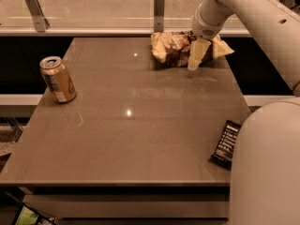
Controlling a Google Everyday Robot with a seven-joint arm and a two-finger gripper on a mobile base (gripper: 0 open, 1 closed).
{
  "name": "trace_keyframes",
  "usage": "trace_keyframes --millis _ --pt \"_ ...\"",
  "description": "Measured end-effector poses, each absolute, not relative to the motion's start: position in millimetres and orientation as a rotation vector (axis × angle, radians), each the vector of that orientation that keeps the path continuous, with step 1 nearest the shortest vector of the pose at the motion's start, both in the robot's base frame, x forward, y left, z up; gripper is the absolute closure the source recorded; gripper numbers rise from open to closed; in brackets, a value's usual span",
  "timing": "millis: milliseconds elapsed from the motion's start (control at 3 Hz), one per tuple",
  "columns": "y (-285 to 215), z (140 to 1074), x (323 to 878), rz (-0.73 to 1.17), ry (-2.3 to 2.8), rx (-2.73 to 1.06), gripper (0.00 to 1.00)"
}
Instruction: Move brown chip bag near orange can
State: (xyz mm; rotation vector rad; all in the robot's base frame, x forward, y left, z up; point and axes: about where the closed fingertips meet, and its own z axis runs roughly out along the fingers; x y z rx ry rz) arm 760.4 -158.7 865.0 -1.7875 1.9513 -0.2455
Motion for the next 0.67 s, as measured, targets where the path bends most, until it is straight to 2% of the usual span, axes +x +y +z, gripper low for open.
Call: trace_keyframes --millis 667 --pt "-147.0 845.2 775.2 -0.192 1.948 -1.833 0.0"
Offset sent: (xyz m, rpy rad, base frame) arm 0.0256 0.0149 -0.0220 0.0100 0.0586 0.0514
